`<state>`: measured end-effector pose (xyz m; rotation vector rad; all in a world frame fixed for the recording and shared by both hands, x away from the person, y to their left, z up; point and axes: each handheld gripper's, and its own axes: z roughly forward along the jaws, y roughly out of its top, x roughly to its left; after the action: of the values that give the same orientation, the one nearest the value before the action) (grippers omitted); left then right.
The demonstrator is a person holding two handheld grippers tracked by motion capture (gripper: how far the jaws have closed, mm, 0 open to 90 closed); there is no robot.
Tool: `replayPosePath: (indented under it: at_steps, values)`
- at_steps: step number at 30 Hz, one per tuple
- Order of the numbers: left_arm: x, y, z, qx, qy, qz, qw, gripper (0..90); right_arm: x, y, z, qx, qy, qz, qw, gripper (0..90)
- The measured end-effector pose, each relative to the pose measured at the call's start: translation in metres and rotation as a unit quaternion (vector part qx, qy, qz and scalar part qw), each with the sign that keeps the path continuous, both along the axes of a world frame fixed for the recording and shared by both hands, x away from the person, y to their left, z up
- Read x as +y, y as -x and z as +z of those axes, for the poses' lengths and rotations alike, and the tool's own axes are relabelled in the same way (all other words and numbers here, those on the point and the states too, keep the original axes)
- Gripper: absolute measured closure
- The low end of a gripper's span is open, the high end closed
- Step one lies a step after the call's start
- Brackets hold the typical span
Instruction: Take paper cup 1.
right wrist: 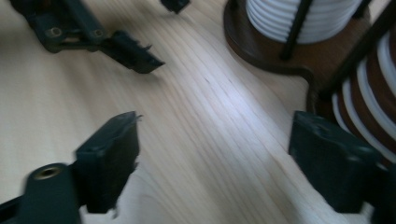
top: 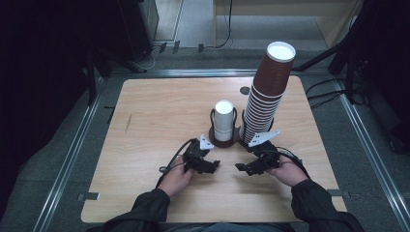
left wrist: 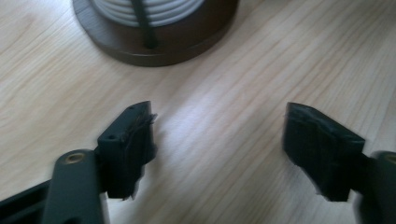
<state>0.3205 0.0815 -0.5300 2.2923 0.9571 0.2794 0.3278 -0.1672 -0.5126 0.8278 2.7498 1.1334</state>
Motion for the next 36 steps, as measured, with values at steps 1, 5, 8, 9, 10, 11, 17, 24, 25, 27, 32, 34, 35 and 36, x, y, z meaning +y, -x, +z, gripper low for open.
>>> replayPosePath:
  at_steps: [1, 5, 8, 9, 10, 11, 17, 24, 25, 27, 32, 34, 35, 36]
  values:
    - [0.002, -0.002, 0.004, 0.005, 0.01, -0.009, 0.9999, 13.0, 0.001, -0.001, 0.002, 0.002, -0.005, 0.001, 1.0, 13.6]
    - [0.011, -0.007, 0.018, 0.023, 0.041, -0.012, 0.9988, 12.7, 0.008, -0.001, 0.01, -0.013, -0.011, -0.002, 0.9999, 13.6]
    - [0.024, -0.006, 0.025, 0.017, 0.062, -0.047, 0.9968, 12.4, 0.012, -0.004, 0.015, -0.001, -0.009, 0.009, 0.9999, 12.8]
    - [0.028, -0.004, 0.028, 0.01, 0.078, -0.059, 0.9952, 12.4, 0.014, -0.005, 0.015, 0.005, -0.013, 0.026, 0.9996, 12.8]
    - [0.029, -0.004, 0.031, 0.01, 0.08, -0.055, 0.9952, 15.3, 0.016, -0.004, 0.015, 0.013, -0.019, 0.037, 0.999, 13.6]
    - [0.03, -0.005, 0.034, 0.019, 0.088, -0.056, 0.9944, 16.6, 0.018, -0.004, 0.015, 0.01, -0.014, 0.041, 0.999, 14.0]
    - [0.032, -0.001, 0.036, 0.011, 0.076, -0.067, 0.9948, 22.8, 0.022, 0.002, 0.013, -0.014, 0.012, 0.046, 0.9988, 15.4]
    - [0.038, -0.002, 0.039, 0.012, 0.067, -0.072, 0.9951, 22.8, 0.012, 0.002, 0.013, -0.01, -0.002, 0.018, 0.9998, 21.0]
    - [0.038, -0.003, 0.04, 0.014, 0.07, -0.07, 0.9949, 22.8, 0.011, 0.002, 0.013, -0.01, -0.002, 0.016, 0.9998, 21.3]
    - [0.039, -0.005, 0.041, 0.009, 0.068, -0.072, 0.995, 22.8, 0.009, 0.002, 0.014, -0.005, -0.006, 0.01, 0.9999, 22.2]
    - [0.039, -0.01, 0.044, 0.014, 0.07, -0.069, 0.9951, 21.6, 0.004, 0.003, 0.014, -0.009, -0.008, -0.003, 0.9999, 25.7]
    - [0.039, -0.012, 0.046, 0.018, 0.074, -0.067, 0.9948, 21.4, 0.003, 0.004, 0.013, -0.009, -0.008, -0.009, 0.9999, 27.0]
    - [0.039, -0.012, 0.047, 0.016, 0.073, -0.068, 0.9949, 20.6, 0.002, 0.005, 0.013, -0.009, -0.008, -0.008, 0.9999, 28.6]
    - [0.039, -0.013, 0.048, 0.017, 0.073, -0.071, 0.9946, 19.4, 0.002, 0.005, 0.013, -0.01, -0.009, -0.007, 0.9999, 31.1]
